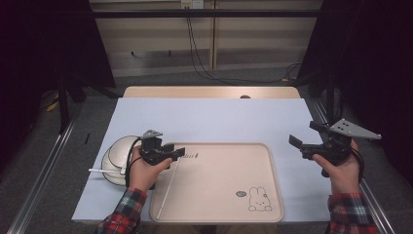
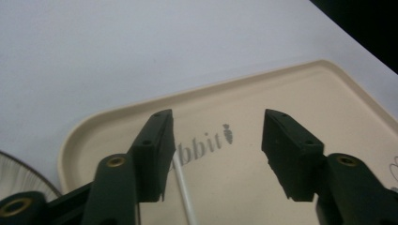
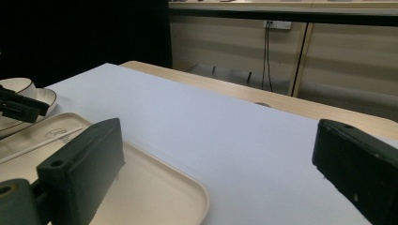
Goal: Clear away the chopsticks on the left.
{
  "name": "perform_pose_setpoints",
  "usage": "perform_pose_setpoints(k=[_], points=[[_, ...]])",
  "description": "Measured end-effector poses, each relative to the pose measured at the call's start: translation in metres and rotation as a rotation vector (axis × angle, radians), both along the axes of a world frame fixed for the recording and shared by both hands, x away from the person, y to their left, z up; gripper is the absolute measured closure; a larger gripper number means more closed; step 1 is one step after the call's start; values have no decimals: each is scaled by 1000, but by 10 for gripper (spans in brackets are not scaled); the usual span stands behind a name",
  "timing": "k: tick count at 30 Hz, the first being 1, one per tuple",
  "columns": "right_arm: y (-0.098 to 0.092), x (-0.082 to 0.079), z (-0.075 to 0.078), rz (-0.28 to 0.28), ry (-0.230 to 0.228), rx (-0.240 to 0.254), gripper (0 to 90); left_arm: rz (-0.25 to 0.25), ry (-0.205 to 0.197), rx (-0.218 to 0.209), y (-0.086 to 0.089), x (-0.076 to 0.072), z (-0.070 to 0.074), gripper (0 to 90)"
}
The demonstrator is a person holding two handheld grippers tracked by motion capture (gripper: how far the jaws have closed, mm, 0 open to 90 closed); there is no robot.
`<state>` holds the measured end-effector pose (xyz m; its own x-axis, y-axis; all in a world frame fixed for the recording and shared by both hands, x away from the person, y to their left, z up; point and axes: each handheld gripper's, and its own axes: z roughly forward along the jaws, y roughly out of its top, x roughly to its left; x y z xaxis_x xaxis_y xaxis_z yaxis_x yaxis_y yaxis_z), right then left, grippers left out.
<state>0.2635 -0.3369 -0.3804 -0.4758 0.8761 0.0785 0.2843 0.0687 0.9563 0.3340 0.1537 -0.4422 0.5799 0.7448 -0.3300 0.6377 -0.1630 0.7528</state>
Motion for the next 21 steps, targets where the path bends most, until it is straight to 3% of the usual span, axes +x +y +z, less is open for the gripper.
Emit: perform_pose_setpoints(k=[6, 8, 21], points=[[0, 0, 0, 2, -1, -2, 19, -42, -6, -5, 0, 1, 7, 277], [0, 0, 0, 0, -2, 3, 19, -59, -12, 16, 0, 2, 8, 246], [0, 0, 0, 2, -1, -1, 19, -166, 17, 117, 1, 1, 12, 175]])
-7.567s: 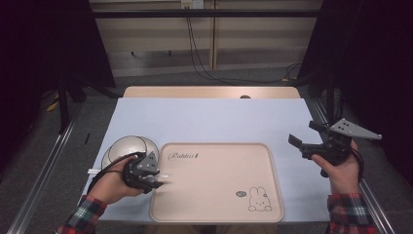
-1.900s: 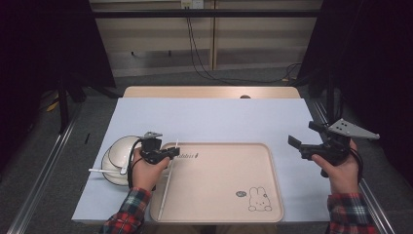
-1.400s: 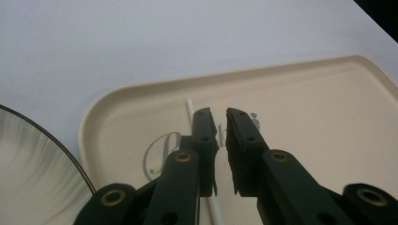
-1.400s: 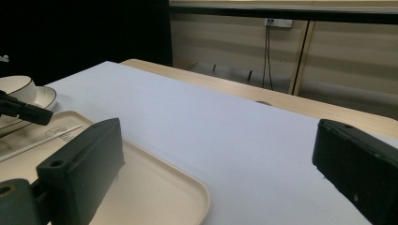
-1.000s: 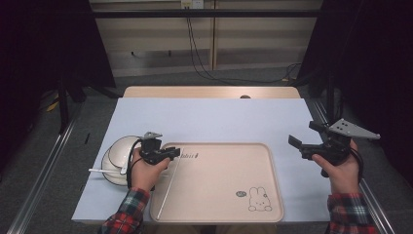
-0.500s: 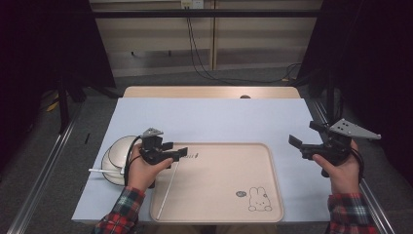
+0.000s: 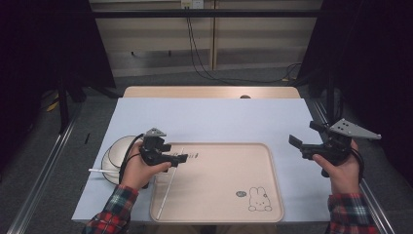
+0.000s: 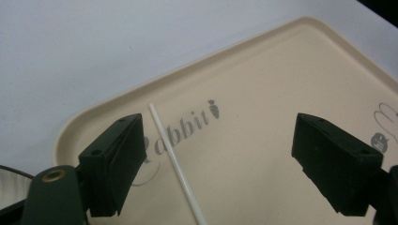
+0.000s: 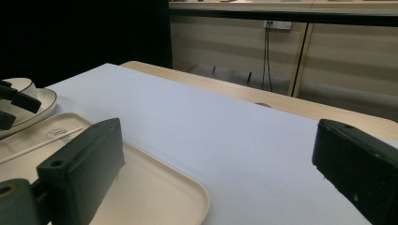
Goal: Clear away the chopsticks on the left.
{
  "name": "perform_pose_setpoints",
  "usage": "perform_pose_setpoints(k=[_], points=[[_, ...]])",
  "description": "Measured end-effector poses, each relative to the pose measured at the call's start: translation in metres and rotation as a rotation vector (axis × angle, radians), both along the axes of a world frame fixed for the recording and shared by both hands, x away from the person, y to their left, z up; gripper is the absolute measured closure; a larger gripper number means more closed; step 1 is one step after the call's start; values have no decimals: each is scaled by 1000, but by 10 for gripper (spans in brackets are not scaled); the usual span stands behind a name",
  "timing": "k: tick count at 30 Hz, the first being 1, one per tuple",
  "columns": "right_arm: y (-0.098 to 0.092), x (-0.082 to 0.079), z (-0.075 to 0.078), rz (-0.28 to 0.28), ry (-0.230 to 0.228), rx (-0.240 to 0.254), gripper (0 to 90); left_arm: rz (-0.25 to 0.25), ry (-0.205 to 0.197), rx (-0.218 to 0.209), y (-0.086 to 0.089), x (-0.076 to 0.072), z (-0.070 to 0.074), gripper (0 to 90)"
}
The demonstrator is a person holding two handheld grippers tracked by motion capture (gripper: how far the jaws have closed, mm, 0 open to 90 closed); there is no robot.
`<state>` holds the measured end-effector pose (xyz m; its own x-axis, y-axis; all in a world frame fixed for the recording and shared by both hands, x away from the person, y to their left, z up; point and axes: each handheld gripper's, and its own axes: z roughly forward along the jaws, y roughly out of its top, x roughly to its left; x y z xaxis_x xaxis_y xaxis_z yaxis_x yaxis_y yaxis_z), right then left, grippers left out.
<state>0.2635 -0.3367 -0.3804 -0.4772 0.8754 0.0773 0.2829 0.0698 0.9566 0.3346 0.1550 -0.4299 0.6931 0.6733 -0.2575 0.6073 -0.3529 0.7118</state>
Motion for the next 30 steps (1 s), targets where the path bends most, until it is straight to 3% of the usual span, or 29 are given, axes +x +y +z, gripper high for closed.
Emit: perform_pose_setpoints(k=[11, 21, 30], points=[[1, 1, -1, 2, 3, -2, 19, -86, 21, 96, 2, -2, 0, 154], [1, 1, -1, 4, 3, -8, 18, -144, 32, 157, 7, -5, 2, 147], [1, 1, -1, 5, 2, -7, 18, -229, 29, 255, 7, -9, 5, 158]])
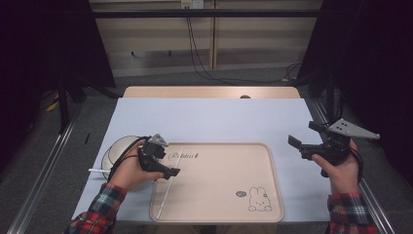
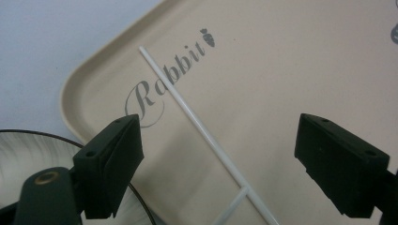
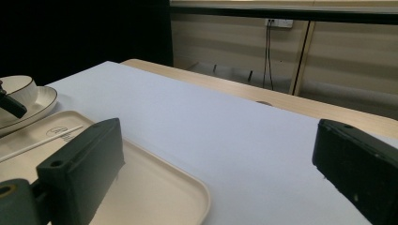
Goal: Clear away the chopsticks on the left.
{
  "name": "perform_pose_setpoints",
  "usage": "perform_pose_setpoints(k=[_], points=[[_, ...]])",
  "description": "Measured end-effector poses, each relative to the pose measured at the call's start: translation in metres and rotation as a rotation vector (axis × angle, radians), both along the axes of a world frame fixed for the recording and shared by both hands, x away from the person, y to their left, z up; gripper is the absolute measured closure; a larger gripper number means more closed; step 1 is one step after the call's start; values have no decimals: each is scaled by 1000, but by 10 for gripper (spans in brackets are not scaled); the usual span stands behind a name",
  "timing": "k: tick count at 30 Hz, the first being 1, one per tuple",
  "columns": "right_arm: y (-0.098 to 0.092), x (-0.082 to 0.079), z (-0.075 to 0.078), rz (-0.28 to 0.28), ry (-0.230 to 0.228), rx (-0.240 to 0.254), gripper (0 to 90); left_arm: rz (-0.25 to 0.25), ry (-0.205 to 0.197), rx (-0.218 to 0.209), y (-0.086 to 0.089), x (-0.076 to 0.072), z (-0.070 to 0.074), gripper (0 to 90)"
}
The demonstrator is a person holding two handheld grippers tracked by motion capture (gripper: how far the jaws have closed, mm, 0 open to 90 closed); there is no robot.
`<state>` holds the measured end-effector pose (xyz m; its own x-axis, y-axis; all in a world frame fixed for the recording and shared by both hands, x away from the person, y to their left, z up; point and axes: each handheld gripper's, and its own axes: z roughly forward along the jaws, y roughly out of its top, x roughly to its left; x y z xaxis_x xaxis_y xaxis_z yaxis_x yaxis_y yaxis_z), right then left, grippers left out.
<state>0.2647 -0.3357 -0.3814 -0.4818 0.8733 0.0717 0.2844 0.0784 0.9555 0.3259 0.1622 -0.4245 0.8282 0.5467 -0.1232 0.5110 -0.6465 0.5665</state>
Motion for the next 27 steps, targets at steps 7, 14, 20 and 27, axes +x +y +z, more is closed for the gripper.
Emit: perform_pose_setpoints(k=[7, 14, 20, 27], points=[[0, 0, 0, -5, 2, 5, 18, -97, -7, 105, 1, -3, -1, 236], [-1, 0, 1, -6, 2, 8, 19, -152, 6, 154, 5, -6, -3, 331], [-1, 0, 0, -8, 4, 3, 19, -182, 10, 179, 8, -8, -5, 447], [-2, -1, 0, -11, 4, 2, 19, -217, 27, 226, 8, -9, -12, 590]])
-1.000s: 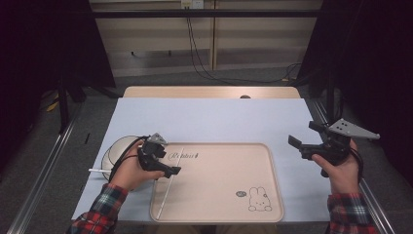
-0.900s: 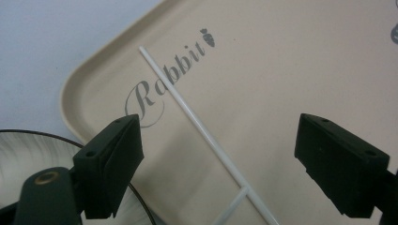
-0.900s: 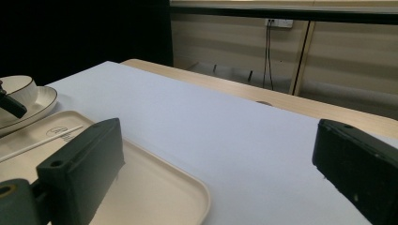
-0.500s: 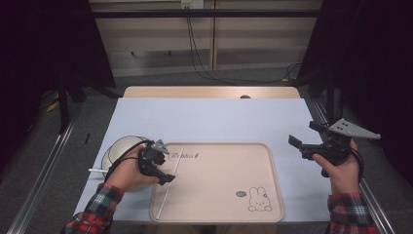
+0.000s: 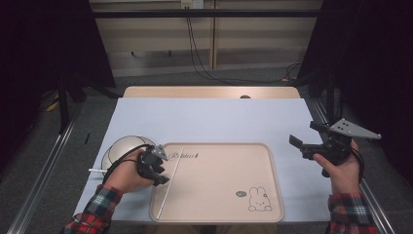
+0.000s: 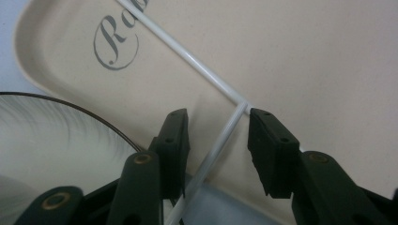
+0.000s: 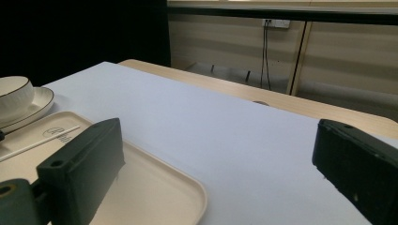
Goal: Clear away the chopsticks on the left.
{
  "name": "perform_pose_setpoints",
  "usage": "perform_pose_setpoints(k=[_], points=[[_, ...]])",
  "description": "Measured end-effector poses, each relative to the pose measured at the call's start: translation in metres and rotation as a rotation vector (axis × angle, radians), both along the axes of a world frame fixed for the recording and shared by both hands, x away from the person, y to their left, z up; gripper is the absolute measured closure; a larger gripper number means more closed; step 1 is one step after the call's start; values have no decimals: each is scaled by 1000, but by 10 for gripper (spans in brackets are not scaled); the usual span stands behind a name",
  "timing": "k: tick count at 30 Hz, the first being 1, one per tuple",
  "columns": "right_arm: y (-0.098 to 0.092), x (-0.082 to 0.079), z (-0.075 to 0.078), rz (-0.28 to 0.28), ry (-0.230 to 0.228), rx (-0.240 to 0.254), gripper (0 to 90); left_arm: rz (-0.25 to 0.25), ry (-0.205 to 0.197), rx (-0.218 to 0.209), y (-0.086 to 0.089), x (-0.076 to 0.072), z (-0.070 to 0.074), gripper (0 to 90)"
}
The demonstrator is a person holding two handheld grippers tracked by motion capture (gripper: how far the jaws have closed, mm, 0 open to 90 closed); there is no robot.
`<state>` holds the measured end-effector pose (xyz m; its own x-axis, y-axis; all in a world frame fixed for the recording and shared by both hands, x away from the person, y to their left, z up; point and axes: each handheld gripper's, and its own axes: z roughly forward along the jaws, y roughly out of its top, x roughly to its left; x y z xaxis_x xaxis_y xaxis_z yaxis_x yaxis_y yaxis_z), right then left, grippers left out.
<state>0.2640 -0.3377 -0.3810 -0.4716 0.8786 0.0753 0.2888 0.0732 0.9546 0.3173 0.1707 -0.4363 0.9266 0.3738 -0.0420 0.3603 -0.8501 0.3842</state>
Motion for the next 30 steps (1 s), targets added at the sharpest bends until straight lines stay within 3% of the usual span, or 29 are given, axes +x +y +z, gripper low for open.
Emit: perform_pose_setpoints(k=[3, 11, 13, 15, 16, 17, 20, 21, 23, 26, 30], points=[[0, 0, 0, -1, 0, -1, 19, -2, -6, 8, 1, 1, -2, 627], [0, 0, 0, 3, 5, -10, 19, 84, -18, -11, 5, 4, -1, 739], [0, 0, -1, 3, 5, -11, 19, 131, -24, -49, 6, 7, 1, 810], [0, 0, 0, 3, 5, -8, 19, 210, -15, -83, 8, 10, 5, 856], [0, 1, -1, 2, 1, -7, 19, 256, -2, -150, 10, 11, 9, 847], [-1, 0, 0, -3, 3, -5, 19, 271, -3, -195, 12, 13, 13, 859], [-1, 0, 0, -1, 1, -4, 19, 327, -56, -260, 16, 13, 28, 872], [-2, 0, 0, -4, 3, -5, 19, 354, -48, -328, 19, 14, 35, 872], [-1, 0, 0, -1, 2, -5, 19, 397, -52, -408, 23, 14, 43, 873], [-1, 0, 0, -1, 0, -4, 19, 434, -115, -480, 29, 13, 55, 873], [0, 0, 0, 0, 0, -4, 19, 477, -146, -564, 35, 11, 64, 873]])
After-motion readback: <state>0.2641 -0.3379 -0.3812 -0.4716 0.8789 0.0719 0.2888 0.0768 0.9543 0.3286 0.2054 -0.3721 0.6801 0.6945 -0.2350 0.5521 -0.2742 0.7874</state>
